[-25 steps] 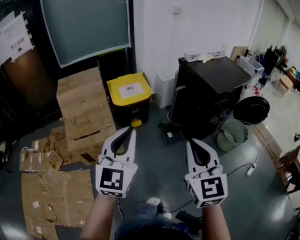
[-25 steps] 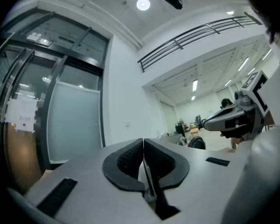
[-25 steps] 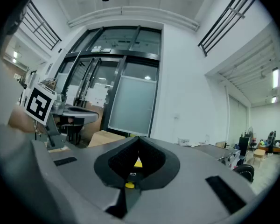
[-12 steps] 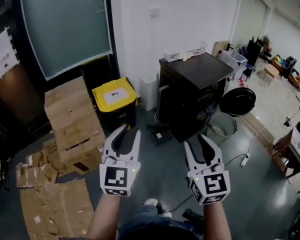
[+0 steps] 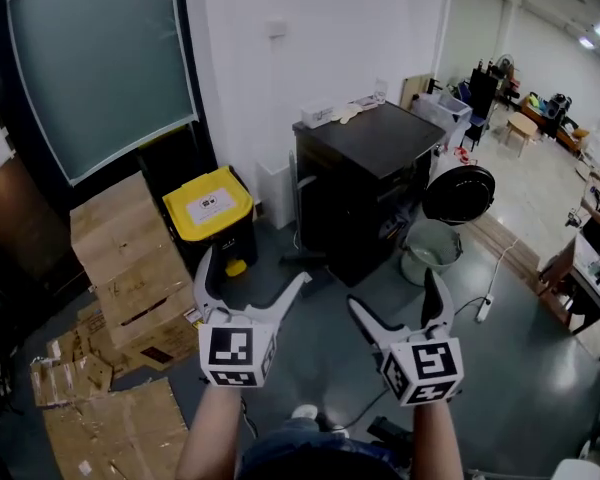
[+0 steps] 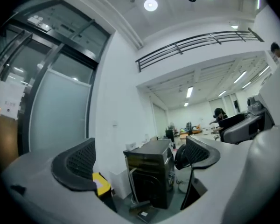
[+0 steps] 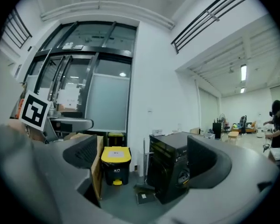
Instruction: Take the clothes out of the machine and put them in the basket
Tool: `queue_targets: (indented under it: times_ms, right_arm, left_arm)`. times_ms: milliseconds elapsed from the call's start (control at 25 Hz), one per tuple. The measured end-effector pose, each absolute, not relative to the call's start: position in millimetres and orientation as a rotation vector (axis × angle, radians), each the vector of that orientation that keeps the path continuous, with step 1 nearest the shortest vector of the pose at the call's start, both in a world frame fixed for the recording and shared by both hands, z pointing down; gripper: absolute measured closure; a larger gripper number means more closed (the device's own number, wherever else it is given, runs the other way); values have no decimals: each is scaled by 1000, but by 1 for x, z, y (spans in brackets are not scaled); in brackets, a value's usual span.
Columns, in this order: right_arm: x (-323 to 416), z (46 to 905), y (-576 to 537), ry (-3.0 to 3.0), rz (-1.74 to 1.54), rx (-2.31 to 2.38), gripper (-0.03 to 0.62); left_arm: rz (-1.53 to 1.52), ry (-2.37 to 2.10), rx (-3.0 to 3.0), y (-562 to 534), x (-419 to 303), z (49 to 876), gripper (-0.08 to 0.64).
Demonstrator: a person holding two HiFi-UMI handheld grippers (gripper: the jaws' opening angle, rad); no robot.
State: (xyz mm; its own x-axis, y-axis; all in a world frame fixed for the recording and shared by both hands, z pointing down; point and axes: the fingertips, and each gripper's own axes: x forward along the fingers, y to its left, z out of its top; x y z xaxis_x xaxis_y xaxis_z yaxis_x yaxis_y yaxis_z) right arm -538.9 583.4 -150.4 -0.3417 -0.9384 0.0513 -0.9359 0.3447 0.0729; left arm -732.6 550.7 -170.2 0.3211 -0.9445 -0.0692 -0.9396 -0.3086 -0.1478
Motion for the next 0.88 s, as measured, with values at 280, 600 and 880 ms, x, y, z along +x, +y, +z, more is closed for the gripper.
queue_targets:
  times_ms: [280,600,880]
  right_arm:
    - [-494,-146,573,-2308,-47,2002,21]
    - [-452,-132,587,-2078,-20,2151,23]
    - [-422,-124,599,-1969,-10,2193,23]
  left_arm:
    - [-32,1558,-2522,509,-703,-160,-8]
    - [-48,1325,-2672,486,-642,-146,-8]
    - [-54,1219,-2740,483,-604,-138,-8]
